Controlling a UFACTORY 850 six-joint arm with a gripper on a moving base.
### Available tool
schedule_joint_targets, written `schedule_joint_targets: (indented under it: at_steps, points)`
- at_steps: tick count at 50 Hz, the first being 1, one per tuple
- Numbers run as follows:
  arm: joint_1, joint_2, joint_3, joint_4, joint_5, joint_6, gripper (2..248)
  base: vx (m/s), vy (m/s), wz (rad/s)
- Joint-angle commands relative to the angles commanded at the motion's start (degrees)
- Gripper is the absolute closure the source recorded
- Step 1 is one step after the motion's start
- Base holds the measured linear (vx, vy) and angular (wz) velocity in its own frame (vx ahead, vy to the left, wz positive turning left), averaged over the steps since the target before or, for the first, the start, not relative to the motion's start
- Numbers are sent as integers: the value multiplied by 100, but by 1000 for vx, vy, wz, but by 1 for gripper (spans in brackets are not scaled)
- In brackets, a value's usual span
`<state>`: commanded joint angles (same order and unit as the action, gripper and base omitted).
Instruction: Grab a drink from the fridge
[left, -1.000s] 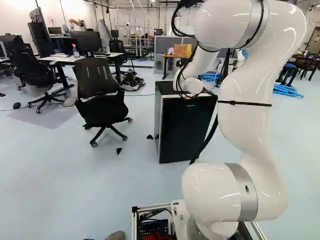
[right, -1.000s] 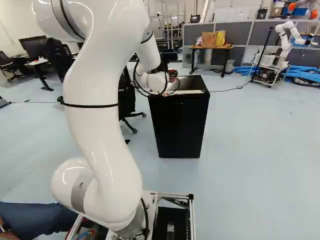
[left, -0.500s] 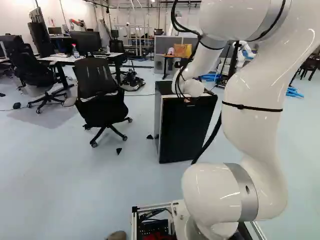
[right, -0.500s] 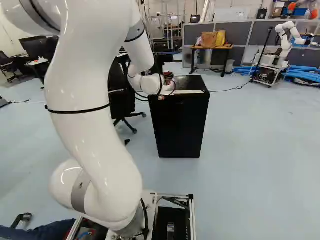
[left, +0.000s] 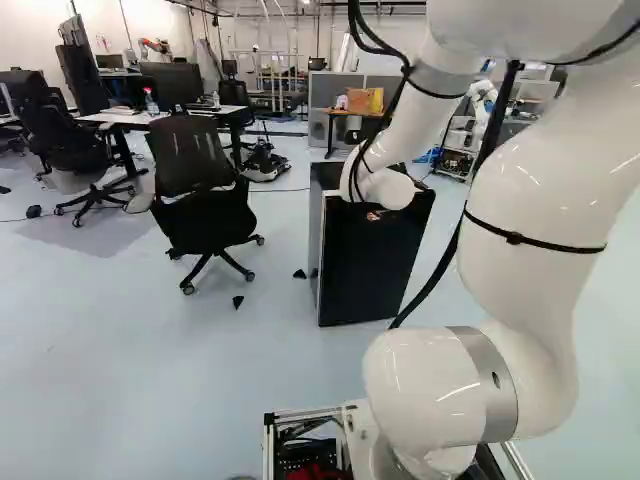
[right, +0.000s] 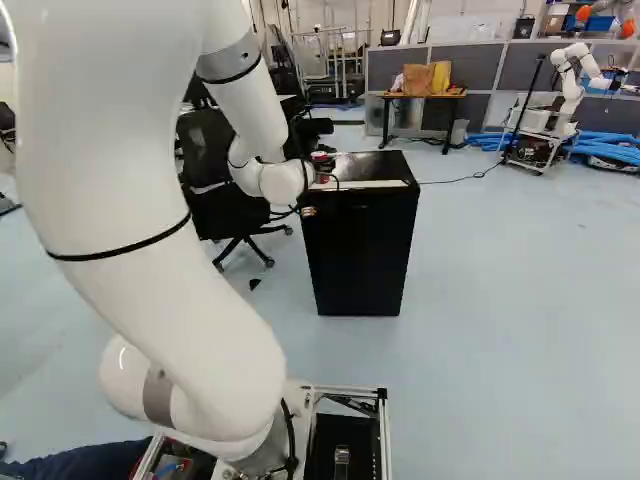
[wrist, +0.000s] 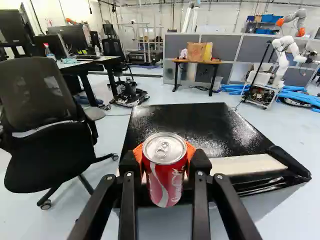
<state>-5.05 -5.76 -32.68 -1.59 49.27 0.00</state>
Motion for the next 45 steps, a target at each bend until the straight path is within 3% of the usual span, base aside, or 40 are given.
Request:
schedule_joint_targets:
  at_steps: [19, 45]
  points:
    - [187, 806, 1025, 59, 27, 0, 150, 0, 0, 0]
    - [370, 1597, 2031, 117, 54, 0, 150, 0, 0, 0]
